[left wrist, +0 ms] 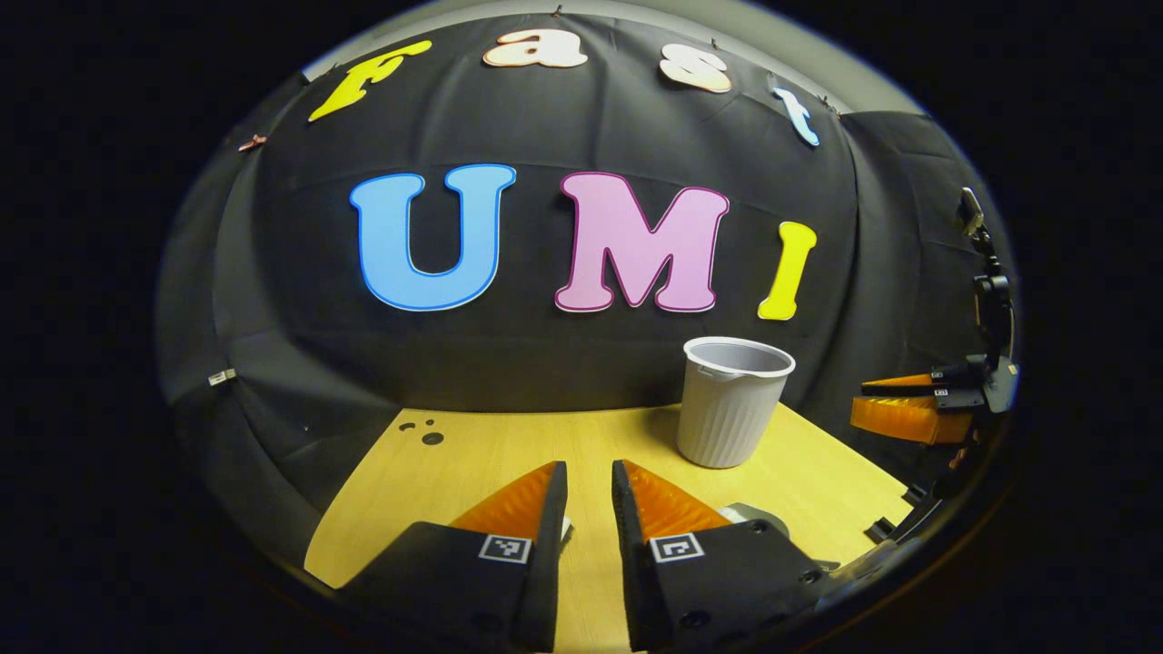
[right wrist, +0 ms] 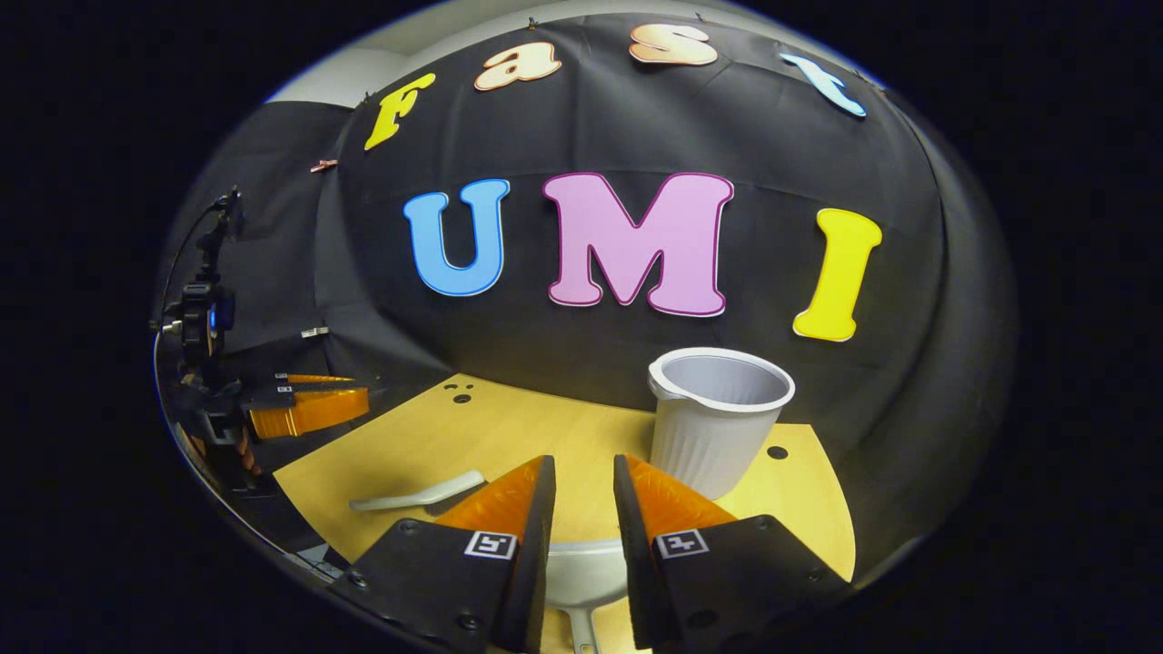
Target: Pick up the small broom and dustpan from the desktop, sweep the trash into the dustpan with the broom, and then empty the trash into the garbage bin.
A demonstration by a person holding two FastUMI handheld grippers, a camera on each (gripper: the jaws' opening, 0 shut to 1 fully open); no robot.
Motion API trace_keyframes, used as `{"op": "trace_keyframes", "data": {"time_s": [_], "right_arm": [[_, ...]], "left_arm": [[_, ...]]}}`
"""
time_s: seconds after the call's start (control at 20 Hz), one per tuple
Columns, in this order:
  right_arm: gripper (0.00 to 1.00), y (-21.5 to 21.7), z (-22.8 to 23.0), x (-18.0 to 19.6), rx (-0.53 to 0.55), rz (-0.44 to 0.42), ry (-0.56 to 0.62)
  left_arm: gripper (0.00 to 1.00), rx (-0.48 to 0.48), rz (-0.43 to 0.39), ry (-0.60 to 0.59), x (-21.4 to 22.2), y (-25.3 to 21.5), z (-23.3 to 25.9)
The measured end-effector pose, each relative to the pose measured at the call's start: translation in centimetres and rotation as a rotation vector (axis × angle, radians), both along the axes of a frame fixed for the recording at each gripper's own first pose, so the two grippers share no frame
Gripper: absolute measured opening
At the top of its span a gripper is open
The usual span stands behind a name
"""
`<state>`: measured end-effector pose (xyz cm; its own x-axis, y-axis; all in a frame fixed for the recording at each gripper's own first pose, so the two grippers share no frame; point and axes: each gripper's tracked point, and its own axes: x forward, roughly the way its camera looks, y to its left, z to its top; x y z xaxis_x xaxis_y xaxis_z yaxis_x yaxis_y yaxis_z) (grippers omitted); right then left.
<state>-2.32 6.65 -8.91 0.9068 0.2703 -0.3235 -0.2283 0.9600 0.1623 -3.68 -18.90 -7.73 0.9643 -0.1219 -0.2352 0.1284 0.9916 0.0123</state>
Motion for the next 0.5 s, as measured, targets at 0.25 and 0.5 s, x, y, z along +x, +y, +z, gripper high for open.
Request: {"op": "trace_keyframes", "data": {"time_s": [0.25,0.5], "right_arm": [[0.41,0.8,-0.3,0.6,-0.012,0.013,0.007],[0.41,1.2,-0.1,0.7,-0.048,0.004,0.016]], "left_arm": [[0.33,0.003,0.01,0.024,-0.5,0.9,-0.4],[0.33,0.012,-0.013,0.028,0.4,1.6,-0.7]]}}
